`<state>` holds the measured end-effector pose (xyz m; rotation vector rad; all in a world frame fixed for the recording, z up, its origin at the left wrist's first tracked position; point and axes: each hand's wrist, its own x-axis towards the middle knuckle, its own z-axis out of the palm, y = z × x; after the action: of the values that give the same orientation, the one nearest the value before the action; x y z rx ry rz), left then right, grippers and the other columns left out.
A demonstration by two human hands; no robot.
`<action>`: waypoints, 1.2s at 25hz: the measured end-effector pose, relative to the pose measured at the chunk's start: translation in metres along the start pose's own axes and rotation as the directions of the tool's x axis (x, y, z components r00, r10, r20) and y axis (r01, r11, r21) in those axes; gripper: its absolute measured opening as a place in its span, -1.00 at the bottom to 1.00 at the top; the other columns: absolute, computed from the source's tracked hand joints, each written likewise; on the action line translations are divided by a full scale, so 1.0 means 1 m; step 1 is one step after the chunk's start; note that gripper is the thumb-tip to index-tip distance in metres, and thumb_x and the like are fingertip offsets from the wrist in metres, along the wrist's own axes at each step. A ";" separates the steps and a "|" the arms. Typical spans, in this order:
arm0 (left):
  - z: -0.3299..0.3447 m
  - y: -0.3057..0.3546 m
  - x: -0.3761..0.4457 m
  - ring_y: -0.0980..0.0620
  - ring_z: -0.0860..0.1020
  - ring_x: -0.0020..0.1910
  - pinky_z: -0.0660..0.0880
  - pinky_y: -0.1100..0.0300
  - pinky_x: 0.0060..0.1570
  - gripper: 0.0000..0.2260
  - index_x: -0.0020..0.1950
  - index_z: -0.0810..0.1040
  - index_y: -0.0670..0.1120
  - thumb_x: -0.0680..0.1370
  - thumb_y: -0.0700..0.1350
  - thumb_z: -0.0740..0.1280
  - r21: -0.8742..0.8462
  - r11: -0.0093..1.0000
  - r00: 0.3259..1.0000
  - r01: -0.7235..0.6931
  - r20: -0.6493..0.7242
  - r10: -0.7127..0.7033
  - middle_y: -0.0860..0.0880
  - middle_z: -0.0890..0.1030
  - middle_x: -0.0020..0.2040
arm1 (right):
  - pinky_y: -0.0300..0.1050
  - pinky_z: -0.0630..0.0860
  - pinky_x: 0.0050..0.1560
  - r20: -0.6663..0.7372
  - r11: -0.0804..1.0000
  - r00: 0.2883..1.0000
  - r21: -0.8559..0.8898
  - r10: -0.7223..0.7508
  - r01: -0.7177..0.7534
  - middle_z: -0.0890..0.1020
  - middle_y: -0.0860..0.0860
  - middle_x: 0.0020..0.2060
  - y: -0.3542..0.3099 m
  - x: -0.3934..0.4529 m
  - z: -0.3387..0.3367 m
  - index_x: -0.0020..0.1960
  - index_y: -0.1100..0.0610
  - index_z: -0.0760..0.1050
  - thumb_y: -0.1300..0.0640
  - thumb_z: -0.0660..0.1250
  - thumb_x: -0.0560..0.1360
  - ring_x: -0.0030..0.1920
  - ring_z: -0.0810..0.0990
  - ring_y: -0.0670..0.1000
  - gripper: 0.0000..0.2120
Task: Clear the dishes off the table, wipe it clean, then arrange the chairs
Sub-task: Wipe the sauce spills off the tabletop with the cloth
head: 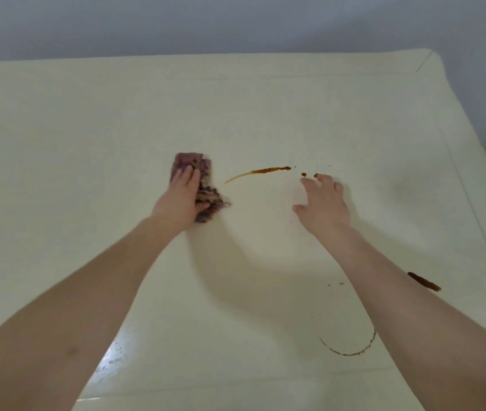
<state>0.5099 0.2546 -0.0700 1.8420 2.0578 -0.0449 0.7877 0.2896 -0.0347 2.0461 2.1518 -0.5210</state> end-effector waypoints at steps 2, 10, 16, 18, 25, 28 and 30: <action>-0.009 0.008 0.024 -0.10 -0.10 0.55 -0.03 0.08 0.49 -0.30 0.55 -0.04 -0.18 0.57 0.00 0.28 -0.008 0.997 0.997 0.072 0.006 -0.072 -0.15 -0.05 0.57 | 0.08 0.38 0.25 0.018 0.999 1.000 -0.036 0.003 -0.003 0.30 0.10 0.34 0.000 0.005 0.008 0.38 0.04 0.29 0.00 0.29 0.52 0.34 0.24 0.18 -0.53; 0.024 0.075 -0.030 0.01 -0.07 0.55 -0.13 0.27 0.45 -0.40 0.55 0.01 -0.08 0.59 -0.11 0.23 -0.036 0.903 0.901 -0.428 0.059 0.429 -0.06 -0.04 0.57 | 0.11 0.25 0.37 -0.031 1.000 0.999 0.002 -0.017 0.017 0.29 0.13 0.37 -0.002 -0.001 0.018 0.41 0.10 0.27 0.04 0.26 0.54 0.36 0.24 0.19 -0.53; -0.032 -0.002 0.082 -0.08 -0.07 0.55 0.04 0.02 0.49 -0.30 0.55 -0.02 -0.16 0.56 0.00 0.30 0.003 0.998 0.998 0.062 0.015 -0.062 -0.13 -0.03 0.57 | 0.10 0.30 0.35 0.002 0.997 0.999 0.070 0.042 -0.042 0.30 0.05 0.33 -0.004 0.005 0.015 0.37 0.07 0.31 0.07 0.29 0.53 0.37 0.21 0.12 -0.56; -0.036 0.014 0.093 -0.09 -0.06 0.55 0.05 0.03 0.48 -0.28 0.55 0.00 -0.16 0.54 0.01 0.32 -0.007 0.998 0.998 0.055 0.008 -0.054 -0.15 -0.01 0.56 | 0.11 0.31 0.34 0.008 0.995 0.998 0.082 0.056 -0.056 0.30 0.05 0.33 -0.005 0.004 0.015 0.37 0.06 0.31 0.08 0.29 0.53 0.37 0.20 0.12 -0.57; 0.003 0.060 0.029 0.00 -0.05 0.55 -0.08 0.24 0.46 -0.28 0.55 0.04 -0.07 0.52 0.04 0.35 -0.030 0.876 0.870 -0.482 0.102 0.482 -0.05 -0.01 0.57 | 0.03 0.33 0.27 -0.074 0.980 0.992 0.158 -0.107 0.117 0.40 0.10 0.31 -0.038 0.068 -0.026 0.40 0.04 0.34 0.20 0.17 0.57 0.32 0.32 0.16 -0.59; -0.025 0.002 0.080 -0.07 -0.06 0.55 -0.07 0.19 0.47 -0.30 0.55 0.00 -0.12 0.55 0.03 0.30 -0.032 0.981 0.981 -0.190 0.020 0.191 -0.14 -0.04 0.57 | 0.04 0.33 0.30 0.025 0.988 0.988 0.026 -0.150 0.149 0.30 0.07 0.40 -0.056 0.109 -0.032 0.46 0.00 0.23 0.12 0.14 0.60 0.39 0.24 0.14 -0.57; -0.044 -0.037 0.121 -0.09 -0.07 0.55 -0.04 0.10 0.49 -0.30 0.55 -0.01 -0.14 0.56 0.02 0.29 -0.019 0.999 0.999 0.034 -0.012 -0.034 -0.15 -0.05 0.57 | 0.07 0.34 0.29 0.052 0.987 0.989 -0.072 -0.137 0.141 0.26 0.07 0.42 -0.060 0.128 -0.030 0.46 0.00 0.21 0.06 0.14 0.61 0.41 0.23 0.13 -0.57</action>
<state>0.4545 0.3760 -0.0736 1.8001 2.0909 -0.0229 0.7235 0.4191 -0.0382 1.8364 2.2621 -0.4897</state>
